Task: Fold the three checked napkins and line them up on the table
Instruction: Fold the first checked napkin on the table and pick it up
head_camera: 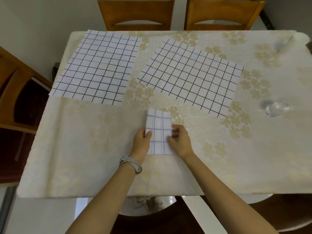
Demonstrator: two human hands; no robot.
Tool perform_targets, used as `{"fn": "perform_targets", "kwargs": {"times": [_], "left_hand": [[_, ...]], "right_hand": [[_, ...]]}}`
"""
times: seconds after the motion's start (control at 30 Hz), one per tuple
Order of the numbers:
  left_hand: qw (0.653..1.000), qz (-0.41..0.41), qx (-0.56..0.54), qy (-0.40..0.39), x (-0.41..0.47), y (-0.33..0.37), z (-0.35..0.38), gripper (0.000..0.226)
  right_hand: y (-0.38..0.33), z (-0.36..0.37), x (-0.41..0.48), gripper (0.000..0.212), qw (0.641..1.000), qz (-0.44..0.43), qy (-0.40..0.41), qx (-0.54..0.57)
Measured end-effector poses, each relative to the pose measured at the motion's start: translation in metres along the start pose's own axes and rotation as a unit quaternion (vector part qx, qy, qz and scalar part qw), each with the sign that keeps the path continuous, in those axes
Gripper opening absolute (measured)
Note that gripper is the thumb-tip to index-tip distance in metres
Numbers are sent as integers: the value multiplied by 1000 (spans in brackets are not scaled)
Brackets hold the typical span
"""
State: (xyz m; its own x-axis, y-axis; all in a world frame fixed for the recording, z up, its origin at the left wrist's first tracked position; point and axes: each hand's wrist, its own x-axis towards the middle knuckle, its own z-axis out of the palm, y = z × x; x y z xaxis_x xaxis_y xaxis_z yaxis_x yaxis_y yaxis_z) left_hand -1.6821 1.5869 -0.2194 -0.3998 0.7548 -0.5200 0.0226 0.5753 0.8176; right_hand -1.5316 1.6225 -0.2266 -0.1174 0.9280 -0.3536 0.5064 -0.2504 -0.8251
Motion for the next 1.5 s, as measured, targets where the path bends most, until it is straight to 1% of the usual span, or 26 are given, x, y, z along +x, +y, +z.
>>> {"fn": "perform_targets", "kwargs": {"times": [0.13, 0.2, 0.27, 0.37, 0.4, 0.47, 0.57, 0.63, 0.8, 0.97, 1.2, 1.33, 1.5], "left_hand": [[998, 4, -58, -13, -17, 8, 2, 20], [996, 14, -84, -26, -30, 14, 1, 19], [993, 26, -109, -44, -43, 20, 1, 16], [988, 31, -134, -71, -66, 28, -1, 13], [987, 32, -137, -79, -72, 30, -1, 15], [985, 38, -134, -98, -86, 34, -2, 20], [981, 51, -129, -135, -110, 41, -2, 14], [980, 56, -120, -150, -127, 45, -2, 13], [972, 80, -97, -197, -168, 52, 4, 16], [955, 110, -80, -263, -211, 64, 28, 19], [935, 129, -36, -327, -273, 81, 95, 24], [929, 134, -24, -345, -307, 86, 155, 24], [924, 125, -17, -360, -353, 84, 239, 22]], "right_hand": [[-9, -15, -11, 47, 996, 35, -33, 76], [-11, -24, -18, 48, 987, 75, -59, 129], [-13, -34, -28, 50, 968, 118, -91, 201], [-18, -49, -50, 38, 934, 121, -121, 313], [-20, -54, -59, 34, 931, 113, -114, 328], [-24, -63, -78, 31, 935, 90, -84, 333], [-29, -78, -108, 31, 943, 65, -34, 325], [-31, -87, -130, 30, 945, 59, -12, 323], [-31, -112, -187, 24, 937, 49, 34, 345], [-22, -147, -238, 21, 924, 39, 97, 367], [6, -216, -294, 18, 904, 41, 184, 384], [33, -272, -320, 25, 894, 42, 218, 388], [77, -346, -345, 18, 888, 55, 250, 381]]}}
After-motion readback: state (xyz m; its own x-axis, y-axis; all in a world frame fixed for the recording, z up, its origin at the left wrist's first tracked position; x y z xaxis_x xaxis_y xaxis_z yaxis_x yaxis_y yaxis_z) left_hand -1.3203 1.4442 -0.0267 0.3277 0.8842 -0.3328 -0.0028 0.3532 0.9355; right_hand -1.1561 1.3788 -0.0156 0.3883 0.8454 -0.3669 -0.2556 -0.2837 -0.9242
